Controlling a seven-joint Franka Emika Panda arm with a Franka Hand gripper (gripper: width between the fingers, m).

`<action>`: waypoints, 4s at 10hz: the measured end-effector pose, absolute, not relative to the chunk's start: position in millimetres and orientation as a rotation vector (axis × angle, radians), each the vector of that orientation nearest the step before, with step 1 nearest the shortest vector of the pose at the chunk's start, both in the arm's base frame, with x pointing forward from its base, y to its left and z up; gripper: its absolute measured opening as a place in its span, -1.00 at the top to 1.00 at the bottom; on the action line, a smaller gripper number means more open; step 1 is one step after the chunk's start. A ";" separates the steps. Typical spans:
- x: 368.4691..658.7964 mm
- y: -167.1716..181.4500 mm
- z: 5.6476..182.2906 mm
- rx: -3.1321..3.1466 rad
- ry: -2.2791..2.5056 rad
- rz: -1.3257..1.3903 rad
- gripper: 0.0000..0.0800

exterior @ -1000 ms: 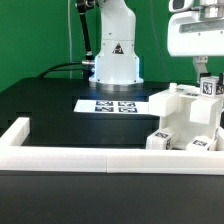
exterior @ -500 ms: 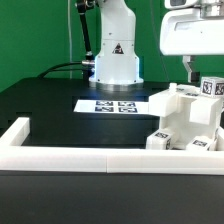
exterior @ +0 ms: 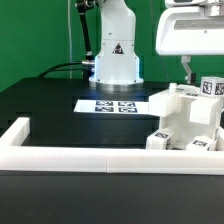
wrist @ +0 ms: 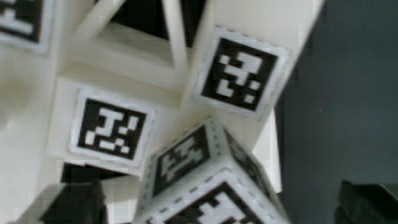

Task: Assemble chair

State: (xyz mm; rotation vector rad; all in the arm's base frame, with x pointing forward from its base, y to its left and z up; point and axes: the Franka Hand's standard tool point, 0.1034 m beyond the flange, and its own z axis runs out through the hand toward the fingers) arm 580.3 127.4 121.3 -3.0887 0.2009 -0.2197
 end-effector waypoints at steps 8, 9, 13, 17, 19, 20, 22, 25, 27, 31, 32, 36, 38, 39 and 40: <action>580.6 123.6 120.8 -3.113 -0.308 -0.226 0.02; 580.6 123.6 120.7 -3.114 -0.273 -0.226 0.29; 580.2 125.1 120.4 -3.102 0.149 -0.219 0.29; 580.2 125.0 120.4 -2.998 0.713 -0.206 0.29; 580.4 124.7 120.4 -2.927 0.930 -0.197 0.29; 580.4 124.6 120.4 -2.888 1.034 -0.193 0.29; 580.5 124.1 120.4 -2.838 1.150 -0.188 0.29; 580.5 124.6 120.3 -2.693 1.421 -0.170 0.29; 580.6 125.5 120.5 -2.571 1.606 -0.156 0.29; 580.5 125.8 120.4 -2.573 1.604 -0.155 -0.19; 580.4 125.9 120.4 -2.574 1.602 -0.155 -0.19; 581.3 129.6 121.8 -2.860 1.076 -0.192 -0.62; 580.6 131.9 121.3 -2.980 0.736 -0.207 -0.62; 580.4 131.2 121.0 -3.012 0.621 -0.210 -0.62; 580.5 130.4 120.9 -3.041 0.495 -0.214 -0.62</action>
Offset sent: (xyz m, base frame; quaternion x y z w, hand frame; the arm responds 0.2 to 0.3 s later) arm -0.0036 -0.0005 0.0002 0.0013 -0.0003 -0.1897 0.9818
